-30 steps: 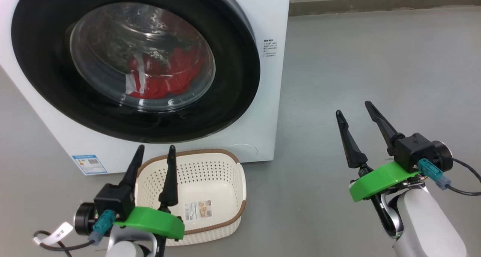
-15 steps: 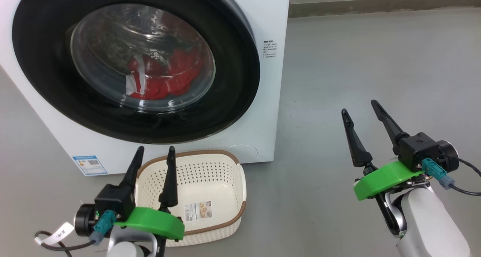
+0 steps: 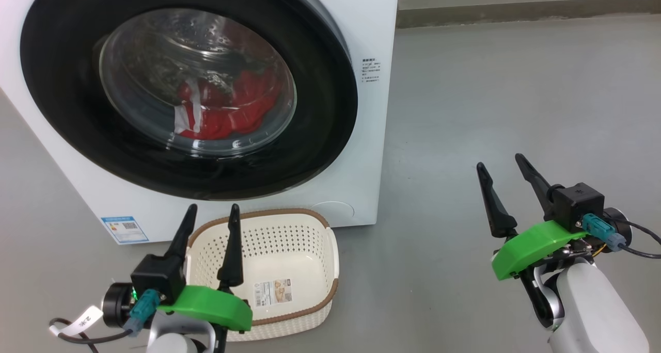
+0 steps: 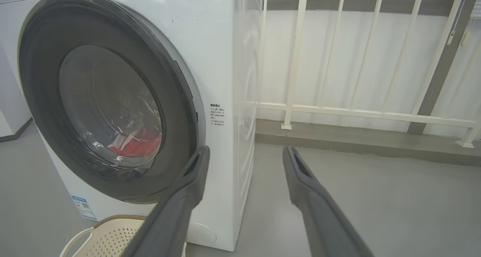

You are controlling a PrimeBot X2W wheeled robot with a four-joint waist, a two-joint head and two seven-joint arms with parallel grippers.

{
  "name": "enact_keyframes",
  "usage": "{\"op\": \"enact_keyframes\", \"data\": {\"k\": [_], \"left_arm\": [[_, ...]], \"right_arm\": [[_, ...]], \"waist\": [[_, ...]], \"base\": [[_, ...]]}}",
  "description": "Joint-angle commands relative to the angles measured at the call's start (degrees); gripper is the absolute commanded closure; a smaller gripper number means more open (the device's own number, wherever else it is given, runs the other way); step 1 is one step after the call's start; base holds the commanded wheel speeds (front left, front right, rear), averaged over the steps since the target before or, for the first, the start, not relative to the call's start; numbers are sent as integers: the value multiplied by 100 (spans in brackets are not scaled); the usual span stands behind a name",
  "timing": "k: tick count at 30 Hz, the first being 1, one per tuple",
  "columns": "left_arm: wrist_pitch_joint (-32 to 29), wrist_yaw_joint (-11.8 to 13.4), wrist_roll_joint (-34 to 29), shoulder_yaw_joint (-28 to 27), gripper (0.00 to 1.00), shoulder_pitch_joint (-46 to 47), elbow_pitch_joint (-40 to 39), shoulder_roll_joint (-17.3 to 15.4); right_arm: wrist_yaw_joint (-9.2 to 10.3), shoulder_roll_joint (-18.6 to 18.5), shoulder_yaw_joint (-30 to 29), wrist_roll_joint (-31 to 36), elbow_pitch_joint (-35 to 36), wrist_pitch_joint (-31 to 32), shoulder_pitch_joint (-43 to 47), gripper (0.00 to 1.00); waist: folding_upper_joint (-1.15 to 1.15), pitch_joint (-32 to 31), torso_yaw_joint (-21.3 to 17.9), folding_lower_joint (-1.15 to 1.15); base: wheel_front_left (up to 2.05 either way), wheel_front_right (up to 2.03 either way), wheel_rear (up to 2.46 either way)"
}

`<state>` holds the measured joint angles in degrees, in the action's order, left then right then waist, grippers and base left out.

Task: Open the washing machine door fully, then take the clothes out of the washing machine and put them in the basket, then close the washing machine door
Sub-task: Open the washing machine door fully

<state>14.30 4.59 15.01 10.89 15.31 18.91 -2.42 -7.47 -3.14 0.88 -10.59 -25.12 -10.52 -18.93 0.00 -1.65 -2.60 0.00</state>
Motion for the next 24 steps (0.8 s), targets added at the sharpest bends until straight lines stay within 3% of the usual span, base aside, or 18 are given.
{"op": "enact_keyframes", "data": {"k": [1, 24], "left_arm": [[70, 51, -58, -204, 0, 213, -114, -46], [70, 128, -74, -270, 0, 190, -30, -45]], "right_arm": [[-2, 26, 73, -23, 91, 26, -105, 0], [-2, 26, 106, -366, -85, 144, -97, 0]], "waist": [[0, -9, 1, 0], [0, 0, 26, 0]], "base": [[0, 0, 0], [0, 0, 0]]}}
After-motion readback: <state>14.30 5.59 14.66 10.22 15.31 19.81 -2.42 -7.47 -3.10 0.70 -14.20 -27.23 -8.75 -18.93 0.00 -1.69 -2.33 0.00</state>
